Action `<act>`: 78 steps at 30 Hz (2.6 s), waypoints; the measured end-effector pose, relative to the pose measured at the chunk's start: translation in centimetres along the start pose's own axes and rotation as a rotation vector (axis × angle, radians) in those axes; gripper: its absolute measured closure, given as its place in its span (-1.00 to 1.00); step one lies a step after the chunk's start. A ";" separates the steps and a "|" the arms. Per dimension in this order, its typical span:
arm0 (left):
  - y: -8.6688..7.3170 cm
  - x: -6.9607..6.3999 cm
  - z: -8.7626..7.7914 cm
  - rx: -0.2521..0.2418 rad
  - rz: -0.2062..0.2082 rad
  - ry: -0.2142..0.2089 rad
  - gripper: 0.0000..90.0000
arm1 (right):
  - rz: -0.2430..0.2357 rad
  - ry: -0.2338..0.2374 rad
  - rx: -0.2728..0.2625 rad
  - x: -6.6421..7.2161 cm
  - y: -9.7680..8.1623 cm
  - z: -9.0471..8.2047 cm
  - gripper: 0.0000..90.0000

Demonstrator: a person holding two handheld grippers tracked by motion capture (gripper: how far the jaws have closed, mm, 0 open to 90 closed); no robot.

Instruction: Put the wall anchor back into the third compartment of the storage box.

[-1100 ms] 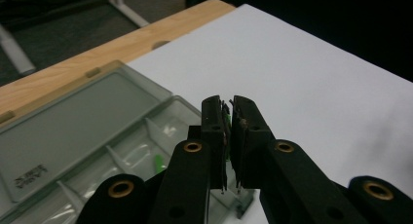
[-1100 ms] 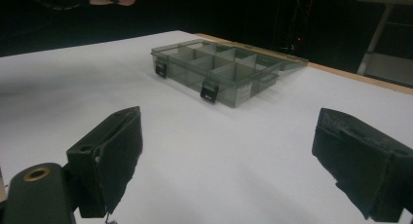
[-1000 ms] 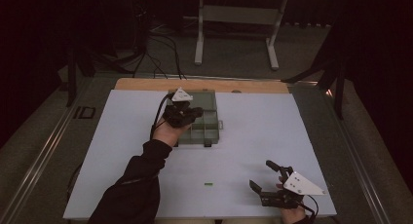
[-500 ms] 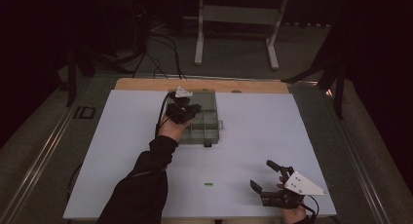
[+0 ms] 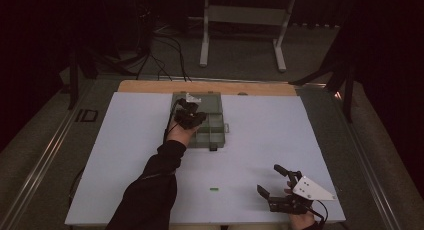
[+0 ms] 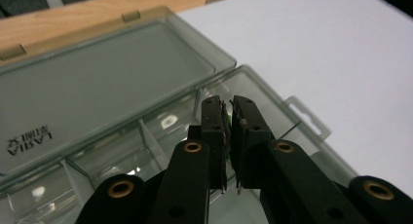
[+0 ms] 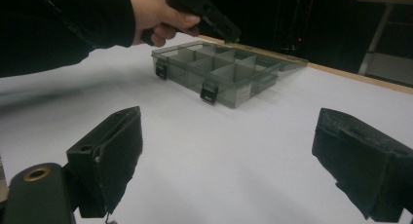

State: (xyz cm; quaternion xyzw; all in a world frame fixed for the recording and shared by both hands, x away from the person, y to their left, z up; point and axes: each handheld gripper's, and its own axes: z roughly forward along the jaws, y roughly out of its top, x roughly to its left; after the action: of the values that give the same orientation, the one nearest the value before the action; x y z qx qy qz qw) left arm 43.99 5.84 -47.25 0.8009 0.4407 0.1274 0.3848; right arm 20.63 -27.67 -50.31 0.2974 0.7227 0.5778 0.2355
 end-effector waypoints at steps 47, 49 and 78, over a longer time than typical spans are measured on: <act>-2.1 -2.8 -5.7 0.030 0.104 -0.207 -0.96 | 0.003 0.003 0.014 0.1 -0.1 0.2 -0.75; -2.5 -3.1 -6.1 0.032 0.114 -0.215 -0.96 | 0.004 0.002 0.013 0.2 -0.1 0.2 -0.75; -9.0 -8.9 -9.4 0.033 0.314 -0.410 -0.95 | 0.001 0.007 0.015 0.3 0.0 0.3 -0.75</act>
State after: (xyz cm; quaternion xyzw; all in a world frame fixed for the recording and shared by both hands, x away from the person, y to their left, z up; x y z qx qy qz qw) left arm 28.23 6.26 -46.29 0.8749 0.2257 0.0134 0.4284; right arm 20.58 -27.23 -50.42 0.2975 0.7278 0.5734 0.2303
